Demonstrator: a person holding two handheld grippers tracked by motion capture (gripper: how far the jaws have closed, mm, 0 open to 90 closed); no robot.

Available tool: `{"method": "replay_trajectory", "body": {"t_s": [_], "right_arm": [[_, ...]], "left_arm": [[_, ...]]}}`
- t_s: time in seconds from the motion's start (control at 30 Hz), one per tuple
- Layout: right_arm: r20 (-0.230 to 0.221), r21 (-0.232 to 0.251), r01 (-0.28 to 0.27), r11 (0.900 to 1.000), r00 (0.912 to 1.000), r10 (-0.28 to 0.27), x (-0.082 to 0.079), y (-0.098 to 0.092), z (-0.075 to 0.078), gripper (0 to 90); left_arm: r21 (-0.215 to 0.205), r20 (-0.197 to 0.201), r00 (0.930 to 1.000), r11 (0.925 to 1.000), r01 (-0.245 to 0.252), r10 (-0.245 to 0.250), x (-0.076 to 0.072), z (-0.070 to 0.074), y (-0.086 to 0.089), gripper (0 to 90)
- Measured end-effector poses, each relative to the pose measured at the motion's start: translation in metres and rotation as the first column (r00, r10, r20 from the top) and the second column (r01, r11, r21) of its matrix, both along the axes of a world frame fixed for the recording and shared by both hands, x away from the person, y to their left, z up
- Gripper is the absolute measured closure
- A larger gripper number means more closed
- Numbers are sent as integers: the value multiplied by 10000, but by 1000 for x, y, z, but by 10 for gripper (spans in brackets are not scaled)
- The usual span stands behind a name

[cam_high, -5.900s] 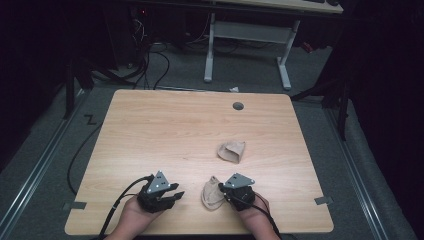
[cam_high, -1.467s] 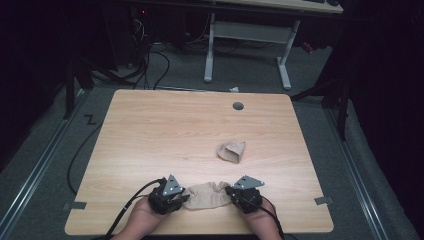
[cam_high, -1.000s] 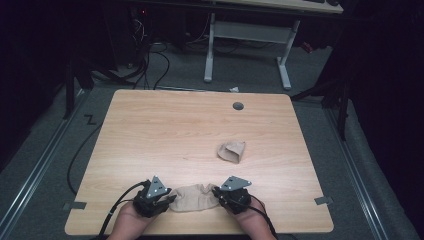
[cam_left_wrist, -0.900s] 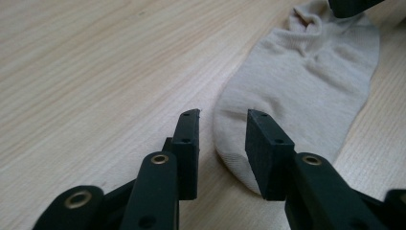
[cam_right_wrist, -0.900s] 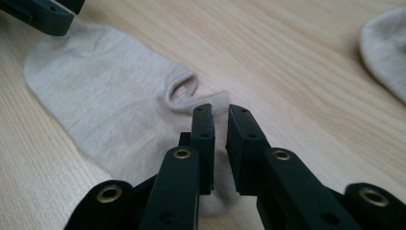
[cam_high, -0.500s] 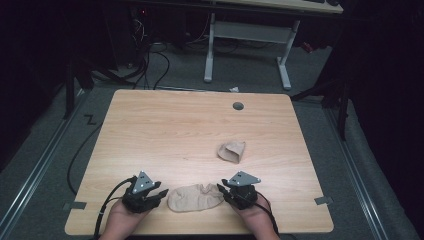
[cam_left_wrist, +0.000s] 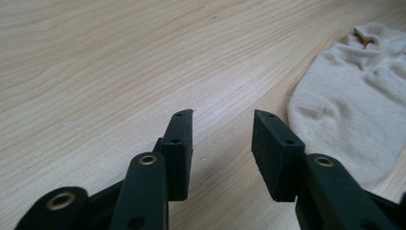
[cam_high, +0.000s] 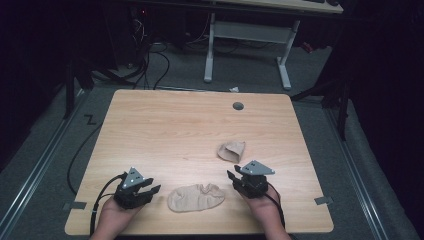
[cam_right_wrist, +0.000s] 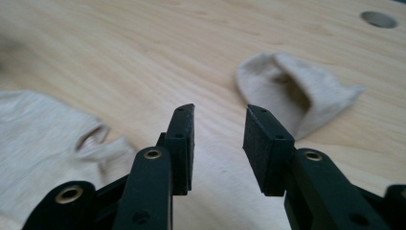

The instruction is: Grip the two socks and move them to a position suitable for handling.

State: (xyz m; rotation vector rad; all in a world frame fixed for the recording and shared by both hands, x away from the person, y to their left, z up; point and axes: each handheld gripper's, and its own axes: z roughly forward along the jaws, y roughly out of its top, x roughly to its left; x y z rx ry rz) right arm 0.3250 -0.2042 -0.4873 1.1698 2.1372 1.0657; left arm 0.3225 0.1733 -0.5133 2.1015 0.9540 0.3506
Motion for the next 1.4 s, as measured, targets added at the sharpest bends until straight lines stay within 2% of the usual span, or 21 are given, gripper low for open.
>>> {"method": "replay_trajectory", "body": {"t_s": [0.07, 0.23, 0.33, 0.4, 0.5, 0.57, 0.63, 0.67, 0.7, 0.8, 0.83, 0.87, 0.93, 1.0, 1.2, 1.4], "right_arm": [[-23, -33, 191, 9998, 9998, -191, 8, -5, 5, 636], [25, -47, 809, 9967, 9967, -809, 29, -14, 14, 630], [-333, -151, 985, 9950, 9945, -990, 50, -10, 16, 567], [-470, -277, 961, 9950, 9941, -973, 63, -5, 16, 545], [-558, -627, 936, 9936, 9937, -971, 82, 7, 11, 521], [-797, -781, 898, 9929, 9922, -960, 94, 15, 7, 510], [-828, -1270, 873, 9881, 9917, -983, 101, 23, 4, 507], [-842, -1550, 860, 9842, 9914, -999, 105, 27, 2, 514], [-911, -1626, 845, 9831, 9908, -1002, 107, 28, 0, 521], [-1145, -2140, 844, 9732, 9872, -1108, 114, 32, -6, 610], [-1239, -2198, 817, 9721, 9861, -1109, 115, 33, -8, 679], [-1273, -2262, 794, 9708, 9857, -1103, 116, 33, -9, 784], [-1034, -2271, 812, 9705, 9889, -1069, 113, 34, -7, 859], [-920, -2101, 820, 9742, 9904, -1032, 111, 32, -4, 864], [-530, -1097, 915, 9897, 9938, -978, 93, 20, 5, 862], [-241, -311, 1205, 9922, 9923, -1213, 74, 2, 6, 861]], "left_arm": [[123, 9, 9999, 9998, 130, -130, 0, -1, -1, 581], [88, 67, 9995, 9995, 303, -303, 1, 1, -1, 563], [-204, -17, 9997, 9995, 247, -248, 0, 1, -1, 562], [-129, 58, 9994, 9994, 336, -335, 1, 2, -2, 563], [-53, 148, 9991, 9992, 390, -390, 2, 3, -5, 563], [-74, 103, 9991, 9991, 409, -409, 2, 2, -5, 562], [-2, 78, 9987, 9987, 500, -500, 0, 1, -5, 562], [50, 90, 9986, 9986, 518, -518, 0, 1, -5, 563], [55, 143, 9987, 9988, 482, -483, 0, 2, -4, 562], [-77, 103, 9992, 9992, 380, -379, -1, 3, 0, 562], [-90, 86, 9993, 9993, 357, -357, -1, 3, 1, 563], [-128, 108, 9994, 9994, 326, -325, -1, 3, 2, 563], [-141, 145, 9993, 9993, 354, -352, -1, 4, 1, 563], [-142, 163, 9991, 9991, 388, -386, -1, 5, 0, 564], [42, 34, 9980, 9980, 636, -636, 0, 2, -9, 553], [-31, 97, 9984, 9985, 554, -553, -1, 4, -8, 556]]}}
